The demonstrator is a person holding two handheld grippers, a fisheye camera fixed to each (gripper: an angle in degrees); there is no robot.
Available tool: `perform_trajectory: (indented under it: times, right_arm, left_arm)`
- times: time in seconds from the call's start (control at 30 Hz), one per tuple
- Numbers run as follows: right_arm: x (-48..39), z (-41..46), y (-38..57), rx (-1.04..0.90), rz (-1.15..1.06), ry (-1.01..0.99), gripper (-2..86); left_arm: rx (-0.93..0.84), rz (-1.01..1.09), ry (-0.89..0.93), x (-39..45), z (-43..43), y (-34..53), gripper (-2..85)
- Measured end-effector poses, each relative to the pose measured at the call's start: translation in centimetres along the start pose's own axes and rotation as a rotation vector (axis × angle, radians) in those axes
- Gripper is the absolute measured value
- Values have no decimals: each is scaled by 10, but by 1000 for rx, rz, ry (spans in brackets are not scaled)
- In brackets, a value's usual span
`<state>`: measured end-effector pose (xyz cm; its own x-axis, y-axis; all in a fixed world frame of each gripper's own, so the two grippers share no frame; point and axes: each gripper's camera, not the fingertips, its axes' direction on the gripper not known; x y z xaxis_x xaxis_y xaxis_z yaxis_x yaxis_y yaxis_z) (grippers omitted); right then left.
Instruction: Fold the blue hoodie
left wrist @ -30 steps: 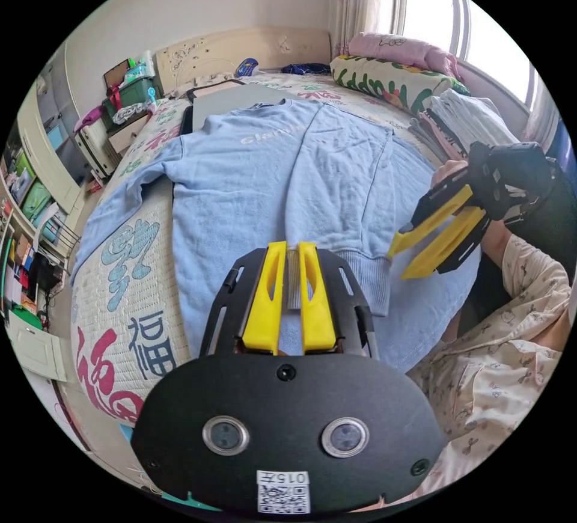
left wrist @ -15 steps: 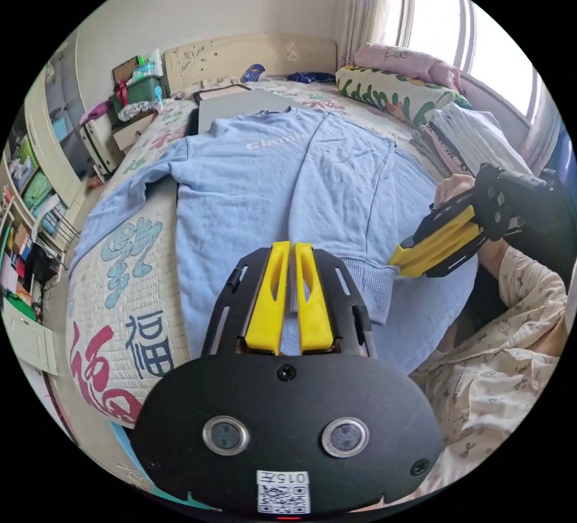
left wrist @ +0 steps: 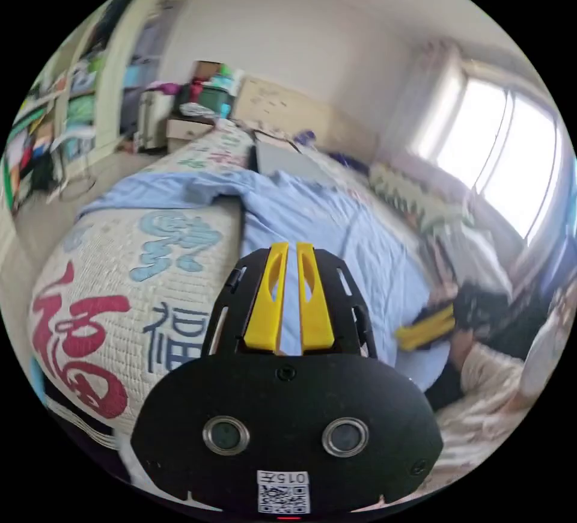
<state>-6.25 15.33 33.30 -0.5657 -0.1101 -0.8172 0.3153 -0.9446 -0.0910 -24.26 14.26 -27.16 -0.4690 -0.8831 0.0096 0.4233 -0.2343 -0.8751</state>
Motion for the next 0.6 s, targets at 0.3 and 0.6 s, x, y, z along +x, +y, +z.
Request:
perform_trajectory:
  times: [0.3, 0.6]
  right_arm:
    - [16, 0, 16, 12, -9, 9, 37]
    - [36, -8, 22, 20, -26, 27, 38]
  left_arm:
    - [174, -716, -176, -204, -4, -103, 111]
    - [217, -808, -163, -255, 36, -126, 73]
